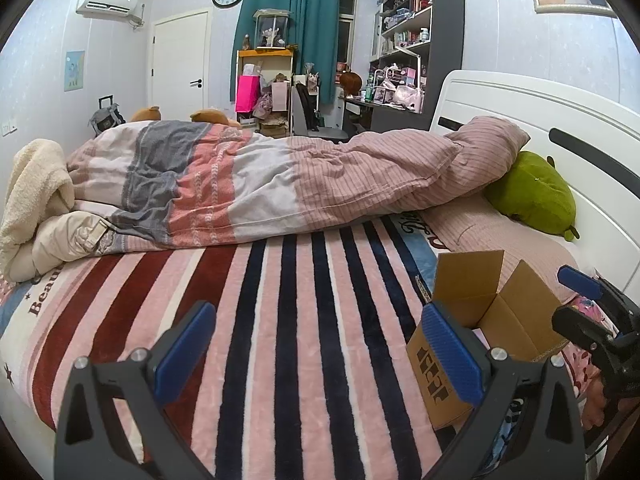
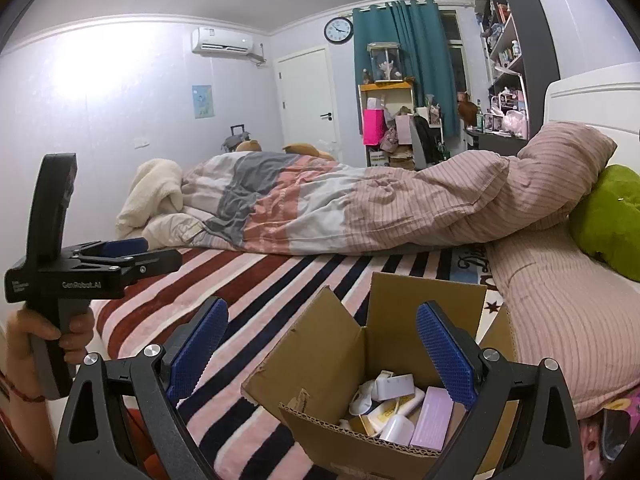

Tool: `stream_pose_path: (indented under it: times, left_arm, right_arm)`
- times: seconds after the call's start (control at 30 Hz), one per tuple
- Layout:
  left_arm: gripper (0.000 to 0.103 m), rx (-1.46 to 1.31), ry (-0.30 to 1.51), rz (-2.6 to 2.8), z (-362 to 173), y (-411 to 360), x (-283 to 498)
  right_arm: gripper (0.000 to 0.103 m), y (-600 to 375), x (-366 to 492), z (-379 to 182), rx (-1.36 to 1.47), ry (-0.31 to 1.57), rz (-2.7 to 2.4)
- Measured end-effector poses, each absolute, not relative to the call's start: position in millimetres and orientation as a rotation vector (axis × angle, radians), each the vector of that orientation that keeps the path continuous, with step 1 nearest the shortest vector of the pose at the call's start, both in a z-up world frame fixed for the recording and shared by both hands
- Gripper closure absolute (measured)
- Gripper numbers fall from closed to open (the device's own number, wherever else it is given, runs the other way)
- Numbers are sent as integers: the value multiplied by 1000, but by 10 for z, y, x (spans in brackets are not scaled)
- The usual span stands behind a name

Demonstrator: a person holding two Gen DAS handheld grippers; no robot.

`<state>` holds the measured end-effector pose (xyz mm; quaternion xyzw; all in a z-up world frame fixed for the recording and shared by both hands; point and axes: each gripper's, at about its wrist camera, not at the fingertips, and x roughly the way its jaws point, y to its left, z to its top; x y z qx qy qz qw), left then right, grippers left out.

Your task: Organize rigid objects

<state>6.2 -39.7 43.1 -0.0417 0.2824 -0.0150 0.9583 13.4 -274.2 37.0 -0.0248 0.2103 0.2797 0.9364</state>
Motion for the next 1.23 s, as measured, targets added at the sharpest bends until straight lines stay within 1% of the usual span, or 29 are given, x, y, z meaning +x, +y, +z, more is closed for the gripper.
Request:
stream_pose_path:
  times: [1.23]
  left_arm:
    - [1, -69, 584, -31, 403, -339, 57]
  right_arm:
    - [8, -2701, 74, 360, -34, 437, 578]
